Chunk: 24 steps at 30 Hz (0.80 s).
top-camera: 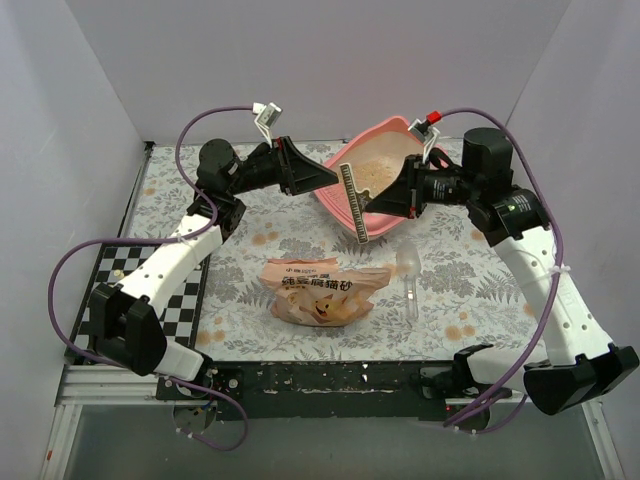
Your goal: Fill the litter box with clean litter
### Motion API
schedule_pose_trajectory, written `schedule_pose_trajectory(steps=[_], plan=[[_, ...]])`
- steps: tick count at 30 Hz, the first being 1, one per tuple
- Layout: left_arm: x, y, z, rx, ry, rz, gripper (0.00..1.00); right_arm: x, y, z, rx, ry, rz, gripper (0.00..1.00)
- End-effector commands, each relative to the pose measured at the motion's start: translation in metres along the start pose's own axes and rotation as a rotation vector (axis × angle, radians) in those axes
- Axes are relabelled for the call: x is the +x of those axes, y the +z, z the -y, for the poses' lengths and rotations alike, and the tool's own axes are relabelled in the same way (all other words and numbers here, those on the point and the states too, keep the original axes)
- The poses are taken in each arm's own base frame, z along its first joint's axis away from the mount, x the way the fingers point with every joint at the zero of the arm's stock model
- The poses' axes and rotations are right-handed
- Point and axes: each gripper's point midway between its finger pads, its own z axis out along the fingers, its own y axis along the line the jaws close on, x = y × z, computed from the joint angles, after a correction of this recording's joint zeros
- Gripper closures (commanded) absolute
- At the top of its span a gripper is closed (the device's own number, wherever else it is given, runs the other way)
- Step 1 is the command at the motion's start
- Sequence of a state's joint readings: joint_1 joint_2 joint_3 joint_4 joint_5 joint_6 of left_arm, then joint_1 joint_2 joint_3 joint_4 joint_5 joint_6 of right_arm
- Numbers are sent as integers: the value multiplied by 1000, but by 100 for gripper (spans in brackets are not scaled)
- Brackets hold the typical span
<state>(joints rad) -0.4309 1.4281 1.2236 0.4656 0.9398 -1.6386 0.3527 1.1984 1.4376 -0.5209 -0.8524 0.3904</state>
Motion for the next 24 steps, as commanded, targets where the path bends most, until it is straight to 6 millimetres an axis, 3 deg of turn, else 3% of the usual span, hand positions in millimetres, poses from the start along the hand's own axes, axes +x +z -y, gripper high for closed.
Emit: schedule_pose_trajectory(steps=[1,8,12,18,21,24], plan=[[0,-3,13,34,27,2,53,-7,9,-16,-50,-42,16,99],[1,-4,16,51,46,8,55,3,26,-14,-46,-25,-21,99],[4,-5,16,64,48,-4,66,1,32,-17,-55,-28,-21,99],[9,-7,20,91,45,-19,93,2,35,-15,-37,-28,-21,99],[11,-8,23,100,55,-26,99,5,34,-11,-14,-29,-22,98],[11,-9,29,113,71,-34,100,6,31,-7,21,-49,-31,65]])
